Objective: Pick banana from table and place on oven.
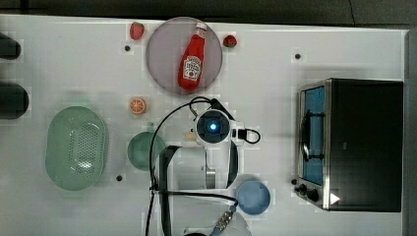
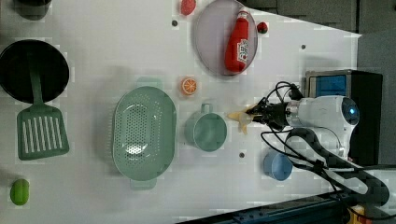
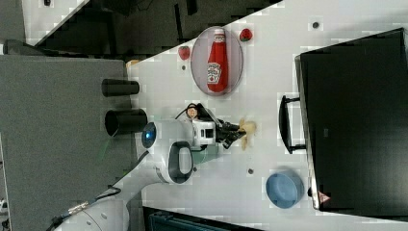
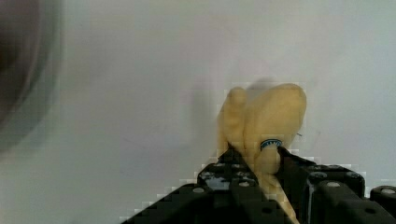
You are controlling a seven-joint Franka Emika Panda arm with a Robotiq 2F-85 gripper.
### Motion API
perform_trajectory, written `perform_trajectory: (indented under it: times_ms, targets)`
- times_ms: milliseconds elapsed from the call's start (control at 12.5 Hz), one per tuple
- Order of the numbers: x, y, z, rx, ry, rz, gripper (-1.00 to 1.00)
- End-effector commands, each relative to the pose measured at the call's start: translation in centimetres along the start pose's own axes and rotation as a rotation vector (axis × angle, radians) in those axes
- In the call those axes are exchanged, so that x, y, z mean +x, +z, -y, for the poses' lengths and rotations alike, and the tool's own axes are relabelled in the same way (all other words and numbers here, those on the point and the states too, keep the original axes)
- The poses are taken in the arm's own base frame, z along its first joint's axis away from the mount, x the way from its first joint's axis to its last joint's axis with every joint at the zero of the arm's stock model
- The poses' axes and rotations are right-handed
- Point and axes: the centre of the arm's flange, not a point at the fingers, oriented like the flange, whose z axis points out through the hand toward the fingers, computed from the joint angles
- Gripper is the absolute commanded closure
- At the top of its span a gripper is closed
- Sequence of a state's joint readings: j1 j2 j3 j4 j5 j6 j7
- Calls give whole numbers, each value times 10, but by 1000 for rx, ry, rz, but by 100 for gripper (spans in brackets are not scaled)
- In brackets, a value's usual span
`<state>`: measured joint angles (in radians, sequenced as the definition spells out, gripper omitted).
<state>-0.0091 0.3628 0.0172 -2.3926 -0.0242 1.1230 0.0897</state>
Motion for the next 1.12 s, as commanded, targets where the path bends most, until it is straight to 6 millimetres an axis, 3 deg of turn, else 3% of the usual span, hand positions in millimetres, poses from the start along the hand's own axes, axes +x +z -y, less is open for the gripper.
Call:
perform_trajectory:
  times_ms: [80, 240, 560, 880, 1120]
  targets:
    - [-2, -19, 2, 18, 42, -3, 59]
    - [1, -61, 9, 70, 37, -48, 59]
    - [4, -177, 10, 93, 39, -77, 59]
    - [0, -302, -12, 18, 63, -19, 59]
    - [25, -372, -40, 10, 127, 5, 59]
